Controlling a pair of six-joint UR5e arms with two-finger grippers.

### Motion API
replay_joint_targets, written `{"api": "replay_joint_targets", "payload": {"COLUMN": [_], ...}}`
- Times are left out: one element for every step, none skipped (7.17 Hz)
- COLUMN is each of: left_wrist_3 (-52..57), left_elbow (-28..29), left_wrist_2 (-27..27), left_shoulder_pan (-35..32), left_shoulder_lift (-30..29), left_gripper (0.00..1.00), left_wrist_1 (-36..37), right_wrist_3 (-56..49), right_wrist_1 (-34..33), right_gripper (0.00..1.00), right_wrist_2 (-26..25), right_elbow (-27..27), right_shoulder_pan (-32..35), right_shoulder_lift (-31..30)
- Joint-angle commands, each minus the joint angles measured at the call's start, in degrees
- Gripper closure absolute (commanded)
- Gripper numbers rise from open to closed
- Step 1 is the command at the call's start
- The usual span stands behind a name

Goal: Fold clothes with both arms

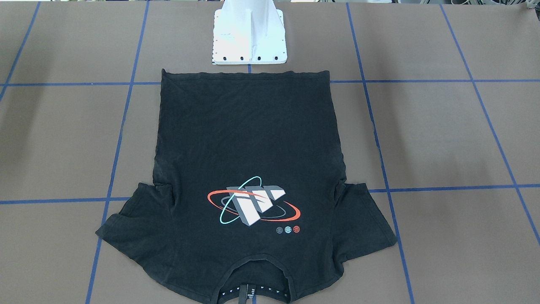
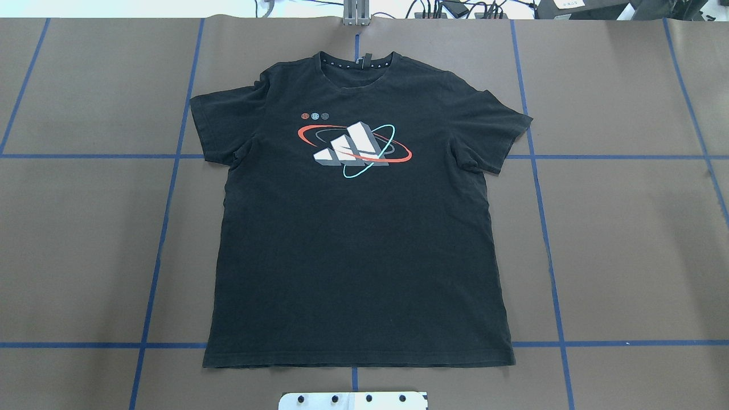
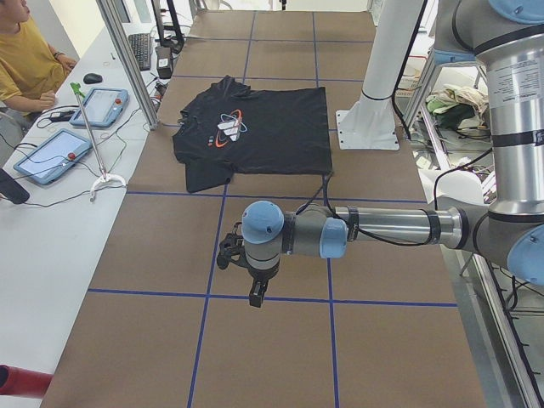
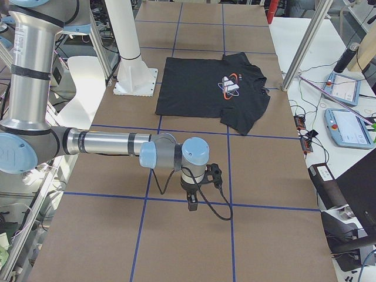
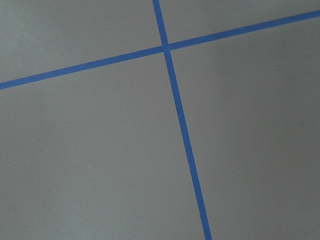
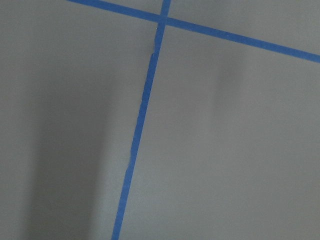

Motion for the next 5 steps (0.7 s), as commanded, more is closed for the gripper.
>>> {"api": "replay_joint_targets", "payload": {"left_wrist_3": [0.1,0.1,0.1,0.1,-0.6], "left_elbow": [0.4,0.2,0.1,-0.2,-0.5], "left_wrist_2": [0.0,0.0,0.1,0.2,0.5], "left_shoulder_pan": [2.0,2.0,2.0,2.0,2.0], "left_shoulder_lift": [-0.2,-0.2,-0.2,-0.3,-0.3], "left_gripper": [0.00,0.00,0.00,0.00,0.00], "left_wrist_1": [-2.5,-3.4,-3.5,-5.2,-9.5], "right_wrist_3": [0.1,0.3,0.4,0.6,0.2], "right_wrist_1": [0.1,0.1,0.3,0.3,0.7], "right_gripper": [0.00,0.00,0.00,0.00,0.00], "right_wrist_2": [0.0,0.0,0.0,0.2,0.3], "right_elbow": [0.1,0.2,0.4,0.9,1.4], "right_shoulder_pan": [0.0,0.0,0.0,0.0,0.0], "right_shoulder_lift": [0.1,0.1,0.1,0.1,0.1]}}
